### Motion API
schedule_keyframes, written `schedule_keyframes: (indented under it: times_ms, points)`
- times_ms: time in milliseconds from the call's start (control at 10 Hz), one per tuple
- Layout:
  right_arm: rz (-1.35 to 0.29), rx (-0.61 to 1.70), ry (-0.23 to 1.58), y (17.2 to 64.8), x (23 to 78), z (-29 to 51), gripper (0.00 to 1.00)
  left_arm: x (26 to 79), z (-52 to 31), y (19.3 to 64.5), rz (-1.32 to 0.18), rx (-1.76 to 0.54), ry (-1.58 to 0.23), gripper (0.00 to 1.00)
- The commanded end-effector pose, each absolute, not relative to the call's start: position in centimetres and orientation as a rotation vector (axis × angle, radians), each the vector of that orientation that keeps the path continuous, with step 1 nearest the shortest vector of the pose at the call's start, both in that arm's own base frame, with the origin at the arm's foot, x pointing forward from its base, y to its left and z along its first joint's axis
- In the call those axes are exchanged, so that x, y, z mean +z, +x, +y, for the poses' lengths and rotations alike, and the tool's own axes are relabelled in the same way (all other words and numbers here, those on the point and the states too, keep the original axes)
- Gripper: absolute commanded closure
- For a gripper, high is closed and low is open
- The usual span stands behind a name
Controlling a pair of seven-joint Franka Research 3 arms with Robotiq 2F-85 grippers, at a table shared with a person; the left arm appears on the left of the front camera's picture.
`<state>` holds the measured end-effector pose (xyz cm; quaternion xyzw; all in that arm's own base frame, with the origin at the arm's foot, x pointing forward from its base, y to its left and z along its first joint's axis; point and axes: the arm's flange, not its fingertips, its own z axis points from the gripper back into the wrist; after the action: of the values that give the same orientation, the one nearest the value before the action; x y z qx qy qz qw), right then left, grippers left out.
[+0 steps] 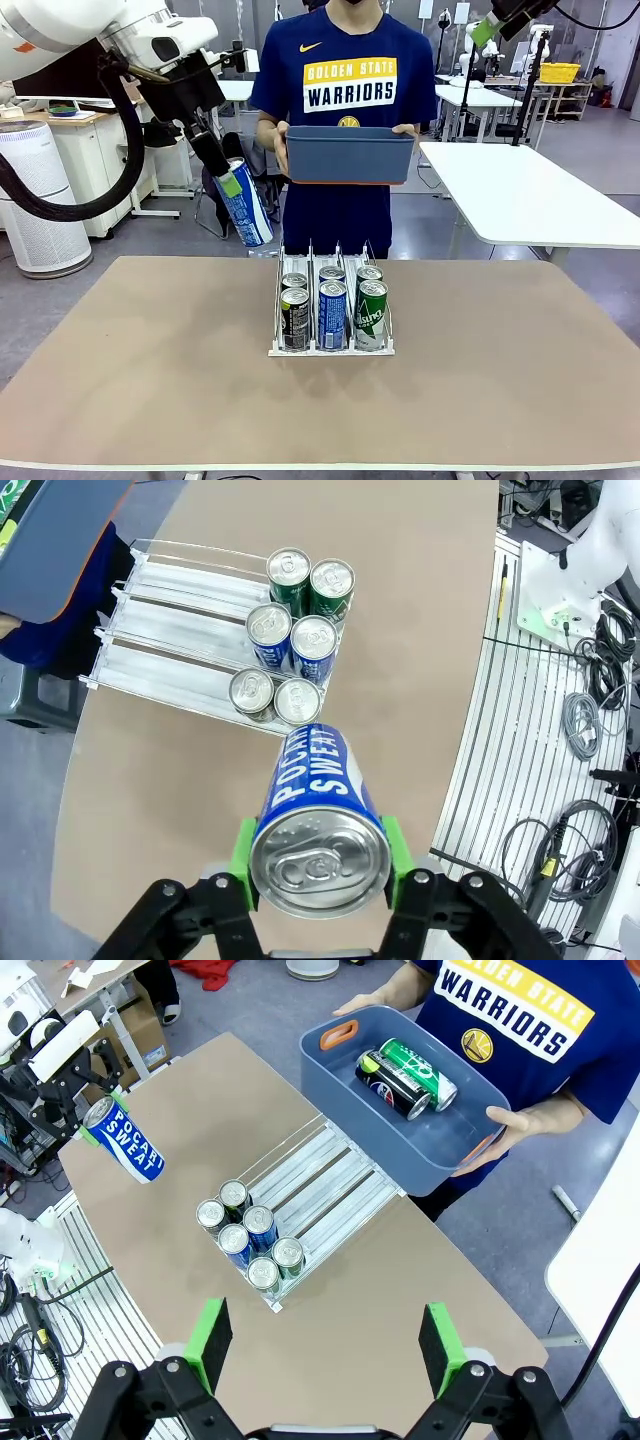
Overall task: Fill the beverage cans into the dispenser.
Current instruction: Place the picked Ionic drink in the line of the Automatic Can Dispenser with the same cans.
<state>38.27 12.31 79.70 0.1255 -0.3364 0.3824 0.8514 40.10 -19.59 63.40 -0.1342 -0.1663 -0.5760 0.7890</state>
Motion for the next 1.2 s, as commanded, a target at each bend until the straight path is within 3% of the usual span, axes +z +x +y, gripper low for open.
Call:
schedule_keyframes:
  times_ms: [0,600,1100]
  points:
    - [-0.709,0.797,0.288,38.3,79.6,12.4,0.00,62.3,-21.5,40.0,-0.387,-1.168,-0.268,0.74]
    - [-0.709,0.797,0.288,38.3,79.6,12.4,0.00,57.2,-28.3,36.4,-0.353,-1.154,-0.296,0.74]
    - [-0.709,0.797,0.288,38.3,79.6,12.4,0.00,56.5,-29.9,35.5,-0.313,-1.170,-0.296,0.74]
